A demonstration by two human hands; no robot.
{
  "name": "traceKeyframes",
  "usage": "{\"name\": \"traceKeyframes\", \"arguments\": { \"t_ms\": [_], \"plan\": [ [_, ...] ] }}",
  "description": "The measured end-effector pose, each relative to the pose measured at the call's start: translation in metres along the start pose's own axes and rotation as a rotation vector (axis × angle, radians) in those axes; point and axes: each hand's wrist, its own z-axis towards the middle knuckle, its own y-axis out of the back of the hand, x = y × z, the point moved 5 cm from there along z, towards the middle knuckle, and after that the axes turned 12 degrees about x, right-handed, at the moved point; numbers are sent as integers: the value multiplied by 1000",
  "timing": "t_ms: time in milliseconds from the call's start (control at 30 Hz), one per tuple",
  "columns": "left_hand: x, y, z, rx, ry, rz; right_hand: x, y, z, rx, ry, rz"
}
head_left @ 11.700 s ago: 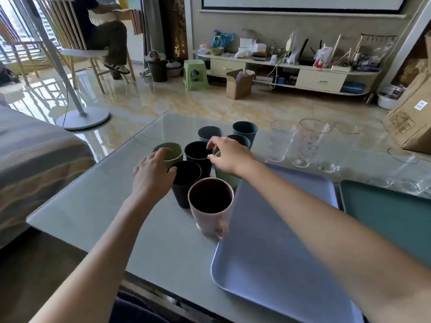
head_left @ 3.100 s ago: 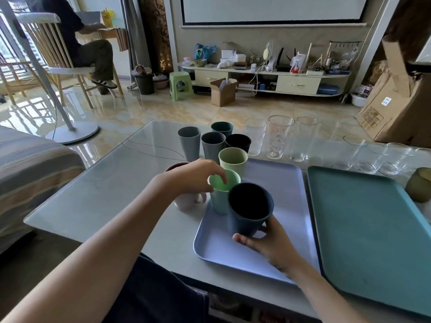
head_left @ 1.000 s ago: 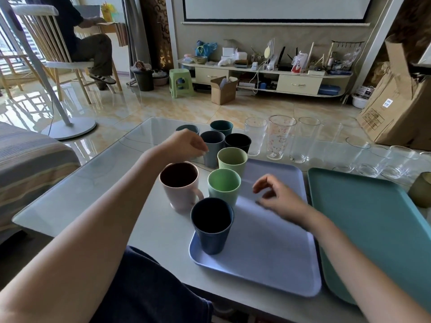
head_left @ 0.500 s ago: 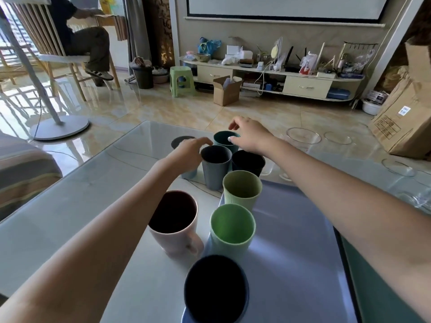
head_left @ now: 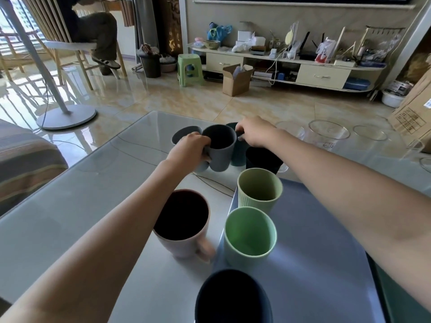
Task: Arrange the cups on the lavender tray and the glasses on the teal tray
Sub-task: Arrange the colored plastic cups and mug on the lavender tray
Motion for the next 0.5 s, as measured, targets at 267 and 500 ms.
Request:
{"name": "traceKeyframes", "arguments": {
  "t_ms": [267,500],
  "plan": [
    [-20,74,-21,-328,-9,-106,-6,54,-68,-369,109,56],
    [-83,114,-63,-399,-100,-104,-32,73,-156,-492,112,157]
  ]
}}
